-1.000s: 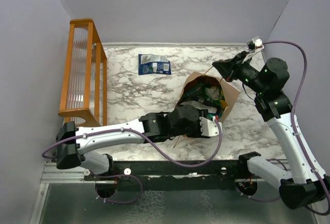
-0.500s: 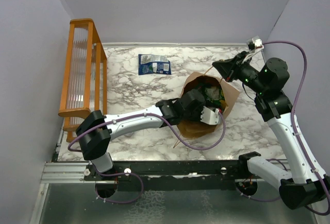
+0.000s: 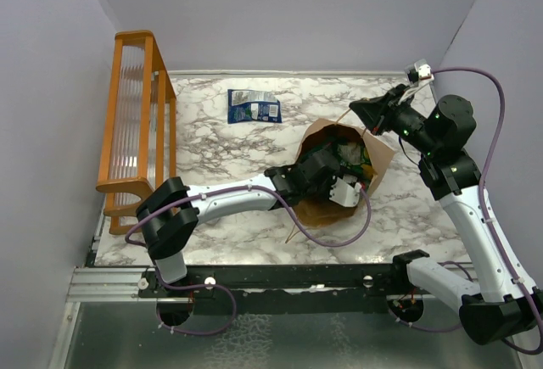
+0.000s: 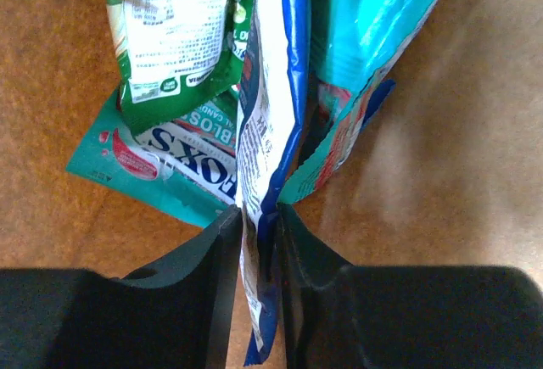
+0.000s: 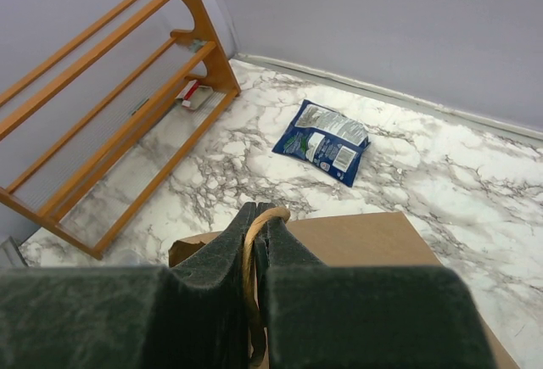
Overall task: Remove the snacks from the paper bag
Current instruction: Take out the snack from the paper bag.
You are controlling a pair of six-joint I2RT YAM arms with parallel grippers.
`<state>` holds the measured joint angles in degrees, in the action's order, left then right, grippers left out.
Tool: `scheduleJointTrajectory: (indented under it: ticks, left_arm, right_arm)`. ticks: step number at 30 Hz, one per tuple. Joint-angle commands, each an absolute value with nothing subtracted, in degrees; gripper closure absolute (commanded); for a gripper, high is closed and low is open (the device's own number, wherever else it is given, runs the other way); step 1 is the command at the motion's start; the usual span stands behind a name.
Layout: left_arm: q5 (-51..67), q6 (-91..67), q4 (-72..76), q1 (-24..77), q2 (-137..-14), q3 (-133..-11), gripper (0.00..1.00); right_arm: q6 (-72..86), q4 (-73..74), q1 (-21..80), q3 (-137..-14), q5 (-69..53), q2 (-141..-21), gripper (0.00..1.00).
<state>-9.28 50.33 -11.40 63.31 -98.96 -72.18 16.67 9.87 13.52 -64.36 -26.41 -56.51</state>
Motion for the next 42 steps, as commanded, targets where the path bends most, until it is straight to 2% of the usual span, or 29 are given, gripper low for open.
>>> scheduleJointTrajectory:
  ticks: [1, 3, 6, 8, 11, 18, 27, 34, 42]
  left_arm:
    - [-13.5, 52.6, -10.3, 62.8, -99.5, -72.4, 0.75]
    - [-13.2, 52.5, -10.3, 62.8, -99.2, -72.2, 0.76]
    - [-14.3, 52.7, -10.5, 62.8, -98.5, -71.9, 0.85]
    - [-14.7, 52.7, -9.7, 62.9, -97.7, -71.6, 0.94]
    - [-13.3, 51.6, -9.1, 62.8, -95.7, -71.4, 1.0]
    - [-13.1, 45.9, -7.4, 63.0, -91.1, -71.4, 1.0]
    - [-11.8, 35.5, -4.2, 64.4, -76.9, -67.3, 1.0]
    - [-16.4, 25.9, -3.2, 67.4, -66.6, -65.2, 1.0]
    - [-26.0, 7.6, -5.5, 67.4, -58.7, -72.7, 1.0]
  right_arm:
    - [15.8, 10.3, 13.5, -65.9, -26.5, -55.9, 0.96]
    - [15.7, 10.5, 13.5, -66.1, -26.4, -55.9, 0.96]
    - [15.7, 10.7, 13.5, -66.2, -26.3, -55.9, 0.96]
    - [15.7, 10.8, 13.5, -66.2, -26.3, -55.8, 0.96]
    - [15.7, 10.6, 13.5, -65.9, -26.2, -55.6, 0.96]
    - [15.9, 10.8, 13.5, -65.7, -25.7, -56.0, 0.96]
    - [15.1, 11.3, 13.5, -66.1, -23.8, -55.3, 0.96]
    - [14.6, 11.0, 13.5, -65.7, -23.5, -55.2, 0.96]
    - [14.3, 11.2, 13.5, -65.7, -23.4, -55.3, 0.96]
